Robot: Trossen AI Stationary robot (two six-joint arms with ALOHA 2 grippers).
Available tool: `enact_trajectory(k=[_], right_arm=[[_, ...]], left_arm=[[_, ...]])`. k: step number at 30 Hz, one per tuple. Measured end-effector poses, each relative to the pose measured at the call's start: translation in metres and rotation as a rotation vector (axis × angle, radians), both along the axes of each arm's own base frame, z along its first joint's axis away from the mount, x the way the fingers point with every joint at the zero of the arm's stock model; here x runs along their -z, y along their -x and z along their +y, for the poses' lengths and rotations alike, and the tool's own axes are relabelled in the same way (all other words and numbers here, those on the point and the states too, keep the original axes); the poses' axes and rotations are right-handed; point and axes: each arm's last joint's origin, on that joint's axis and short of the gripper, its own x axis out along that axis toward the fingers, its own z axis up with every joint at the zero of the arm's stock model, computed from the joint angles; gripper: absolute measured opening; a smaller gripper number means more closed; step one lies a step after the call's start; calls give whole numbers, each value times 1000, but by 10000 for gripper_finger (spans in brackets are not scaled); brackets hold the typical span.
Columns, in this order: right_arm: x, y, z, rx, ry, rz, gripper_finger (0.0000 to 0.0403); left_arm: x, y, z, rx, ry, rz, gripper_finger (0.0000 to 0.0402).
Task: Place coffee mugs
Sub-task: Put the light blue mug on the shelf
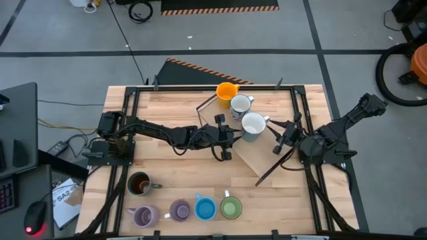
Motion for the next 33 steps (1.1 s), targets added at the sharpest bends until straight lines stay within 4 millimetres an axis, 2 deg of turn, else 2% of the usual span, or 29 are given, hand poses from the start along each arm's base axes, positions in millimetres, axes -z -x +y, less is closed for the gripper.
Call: enact_trajectory(k=[33], right_arm=[[-2,-9,-31,122,112,134,114]], left_arm=[[-3,-1,4,-13,6,-29,116]])
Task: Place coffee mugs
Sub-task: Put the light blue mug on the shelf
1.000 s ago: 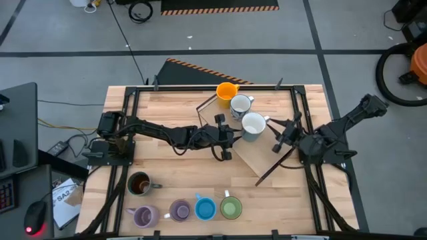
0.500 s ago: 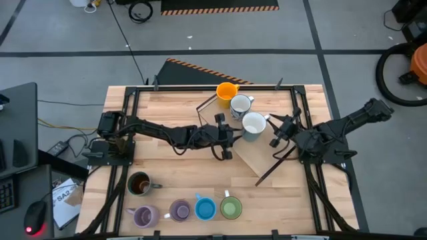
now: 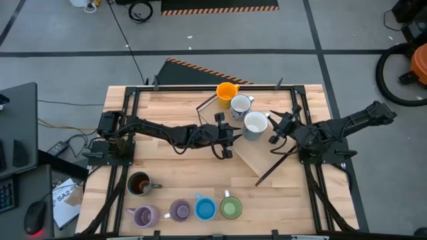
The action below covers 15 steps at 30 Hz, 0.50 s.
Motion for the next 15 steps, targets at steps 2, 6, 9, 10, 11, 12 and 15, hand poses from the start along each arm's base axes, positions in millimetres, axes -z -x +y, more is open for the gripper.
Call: enact_trajectory(k=[2,6,9,10,11,12,15], right_arm=[[0,1,0,7,6,1,114],[-2,3,-1,26,12,-12,114],[-3,5,-2,36,15,-18,114],[-3,6,-2,43,17,-22,114],[-4,6,-3,54,21,-24,114],[-4,6,-3,60,24,-24,114],[-3,6,-3,60,25,-21,114]], left_arm=[[0,0,0,0,-1,2,116],[2,0,-1,2,-2,19,116],[2,1,-1,3,-3,28,116],[3,1,-1,3,-3,30,116],[3,1,-1,3,-3,32,116],[3,1,-1,3,-3,32,116],[3,1,-1,2,-3,31,116]])
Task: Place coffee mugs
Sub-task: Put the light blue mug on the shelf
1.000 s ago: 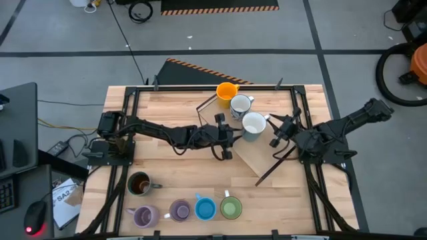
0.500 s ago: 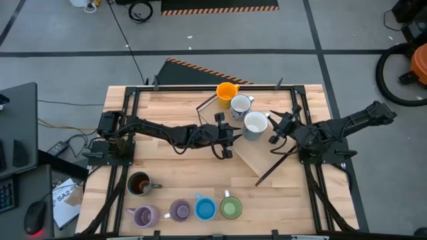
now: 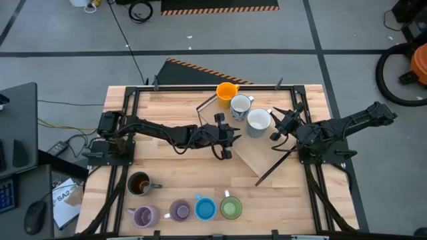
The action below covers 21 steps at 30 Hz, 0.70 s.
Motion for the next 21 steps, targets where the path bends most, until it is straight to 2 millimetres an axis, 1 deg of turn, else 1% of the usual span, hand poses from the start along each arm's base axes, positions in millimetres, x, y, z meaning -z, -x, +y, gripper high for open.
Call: enact_trajectory(k=[6,13,21], right_arm=[[0,0,-1,8,-2,-3,114],[0,-1,-9,57,-8,-3,114],[-1,-3,-12,33,-71,-58,114]], left_arm=[[0,0,-2,5,0,0,116],[0,0,-2,5,0,0,116],[0,0,-4,12,-8,4,116]])
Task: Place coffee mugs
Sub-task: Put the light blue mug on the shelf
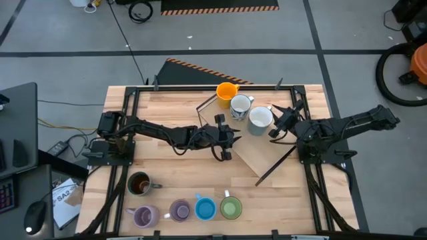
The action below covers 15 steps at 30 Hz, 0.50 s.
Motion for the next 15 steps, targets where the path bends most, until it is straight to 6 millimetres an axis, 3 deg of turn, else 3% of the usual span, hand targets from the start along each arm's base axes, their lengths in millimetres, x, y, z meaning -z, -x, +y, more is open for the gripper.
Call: enact_trajectory(k=[5,15], right_arm=[[1,-1,-1,6,-9,-1,121],[2,-1,2,-11,-25,-17,173]], left_arm=[[1,0,-2,5,0,7,116],[3,3,-9,-23,-34,48,116]])
